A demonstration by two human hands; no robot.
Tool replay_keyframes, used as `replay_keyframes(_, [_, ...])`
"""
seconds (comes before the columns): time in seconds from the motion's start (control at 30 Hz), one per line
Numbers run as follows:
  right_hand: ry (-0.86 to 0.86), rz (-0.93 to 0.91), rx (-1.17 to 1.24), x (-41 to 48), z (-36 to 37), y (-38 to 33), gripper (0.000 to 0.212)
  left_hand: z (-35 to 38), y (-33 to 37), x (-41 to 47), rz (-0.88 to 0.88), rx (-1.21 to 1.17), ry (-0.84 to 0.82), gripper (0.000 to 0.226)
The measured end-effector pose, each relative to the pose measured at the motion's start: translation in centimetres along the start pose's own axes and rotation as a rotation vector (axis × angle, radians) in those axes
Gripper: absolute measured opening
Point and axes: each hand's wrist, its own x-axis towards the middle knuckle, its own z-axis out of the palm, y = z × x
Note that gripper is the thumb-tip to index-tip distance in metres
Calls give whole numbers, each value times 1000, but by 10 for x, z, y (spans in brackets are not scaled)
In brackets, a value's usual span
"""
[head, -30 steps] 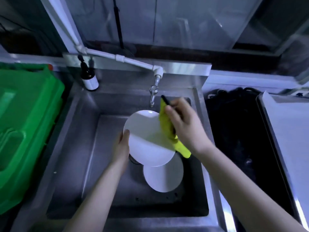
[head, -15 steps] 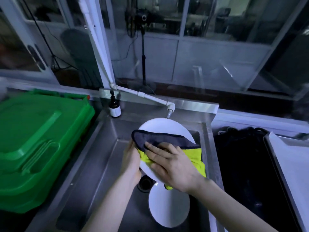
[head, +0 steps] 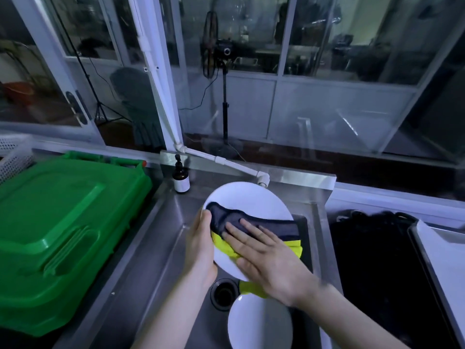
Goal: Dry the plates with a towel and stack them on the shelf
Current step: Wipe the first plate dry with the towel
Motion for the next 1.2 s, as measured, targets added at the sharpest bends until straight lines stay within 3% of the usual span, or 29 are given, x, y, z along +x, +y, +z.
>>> replay_keyframes(0.1, [96, 76, -16, 25, -8, -3, 53, 7, -4, -6, -27, 17, -78, 35])
replay_keyframes(0.3, [186, 390, -105, 51, -28, 33, 54, 0, 6, -3, 80, 10, -82, 23])
replay_keyframes(0.53, [51, -10, -22, 20, -7, -15, 54, 1, 18, 4, 47, -15, -75, 28])
replay_keyframes(0.7, [140, 40, 3, 39, -15, -9, 53, 4, 22, -1, 37, 39, -145, 38])
replay_keyframes(0.9, [185, 321, 46, 75, -32, 14, 53, 2, 23, -5, 90, 49, -124, 30])
replay_keyframes(1.07, [74, -33, 22, 40, -17, -23, 53, 0, 41, -2, 23, -60, -74, 39])
replay_keyframes(1.2, [108, -41, 43, 29, -11, -26, 51, -1, 40, -5, -5, -47, -80, 46])
